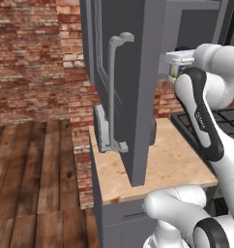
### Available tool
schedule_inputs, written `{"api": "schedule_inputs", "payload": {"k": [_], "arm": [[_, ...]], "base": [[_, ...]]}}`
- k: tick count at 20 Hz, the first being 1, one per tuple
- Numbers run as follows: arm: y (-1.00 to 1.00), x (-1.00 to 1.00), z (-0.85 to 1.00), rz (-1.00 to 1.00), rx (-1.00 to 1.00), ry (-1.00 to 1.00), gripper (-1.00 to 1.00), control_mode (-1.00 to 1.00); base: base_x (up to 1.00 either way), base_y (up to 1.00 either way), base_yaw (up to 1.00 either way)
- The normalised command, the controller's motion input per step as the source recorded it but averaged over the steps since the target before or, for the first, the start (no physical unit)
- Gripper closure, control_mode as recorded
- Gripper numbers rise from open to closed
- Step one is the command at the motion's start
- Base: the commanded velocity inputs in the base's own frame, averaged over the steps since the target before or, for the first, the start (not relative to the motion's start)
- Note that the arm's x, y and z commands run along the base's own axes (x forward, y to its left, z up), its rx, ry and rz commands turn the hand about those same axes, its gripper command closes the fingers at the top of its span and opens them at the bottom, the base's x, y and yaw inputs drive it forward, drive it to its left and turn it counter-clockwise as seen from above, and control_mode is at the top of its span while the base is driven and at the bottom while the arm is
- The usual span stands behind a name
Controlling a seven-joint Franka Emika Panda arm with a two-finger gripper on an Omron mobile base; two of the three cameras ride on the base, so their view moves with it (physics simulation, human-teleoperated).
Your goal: The dining table condiment station is running low on mayonnaise. Refill the condiment station by opening the cabinet and taking the mayonnaise from the cabinet and placing it on the dining table.
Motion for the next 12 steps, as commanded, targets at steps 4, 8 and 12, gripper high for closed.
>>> {"api": "schedule_inputs", "payload": {"k": [4,8,12], "arm": [[-0.34,-1.0,0.0,0.06,0.0,-0.04,1.0,-1.0],[-0.38,-1.0,0.0,0.08,-0.01,-0.01,1.0,-1.0],[-0.4,-1.0,-0.03,0.09,0.0,-0.01,1.0,-1.0]], "base": [[0.0,0.0,0.0],[0.0,0.0,0.0],[0.0,0.0,0.0]]}}
